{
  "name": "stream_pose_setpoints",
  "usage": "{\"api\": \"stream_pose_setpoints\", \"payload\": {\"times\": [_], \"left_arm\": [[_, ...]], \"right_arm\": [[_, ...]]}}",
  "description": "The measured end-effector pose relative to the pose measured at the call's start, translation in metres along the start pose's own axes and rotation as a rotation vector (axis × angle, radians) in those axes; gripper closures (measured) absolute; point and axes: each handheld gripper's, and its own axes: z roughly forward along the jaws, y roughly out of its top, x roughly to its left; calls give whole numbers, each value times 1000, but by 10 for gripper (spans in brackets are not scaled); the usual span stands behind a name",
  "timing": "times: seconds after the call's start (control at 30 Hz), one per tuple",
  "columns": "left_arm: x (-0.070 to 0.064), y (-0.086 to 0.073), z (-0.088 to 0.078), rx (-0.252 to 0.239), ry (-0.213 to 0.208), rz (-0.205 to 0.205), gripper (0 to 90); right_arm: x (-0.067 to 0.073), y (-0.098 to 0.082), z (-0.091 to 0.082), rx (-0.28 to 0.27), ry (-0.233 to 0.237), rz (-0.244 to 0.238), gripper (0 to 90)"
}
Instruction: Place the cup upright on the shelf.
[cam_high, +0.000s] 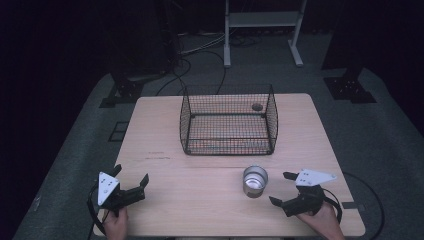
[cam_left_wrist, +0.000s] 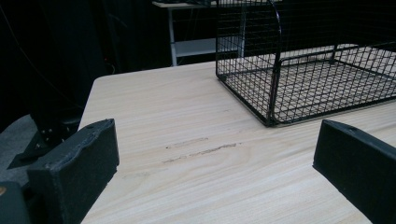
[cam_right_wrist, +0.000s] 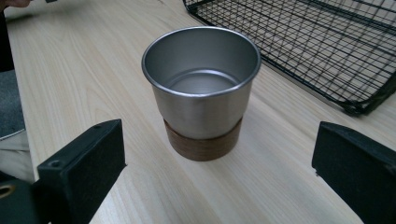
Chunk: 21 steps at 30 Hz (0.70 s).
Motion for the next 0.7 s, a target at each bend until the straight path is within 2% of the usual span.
{"api": "stream_pose_setpoints", "payload": {"times": [0.37,0.7], "left_arm": [[0,1,0,-4,1,2,0],[-1,1,0,-6,-2,5,0]], "right_arm": [[7,7,16,31,26,-23,15],[7,10,27,50,22,-32,15]]}}
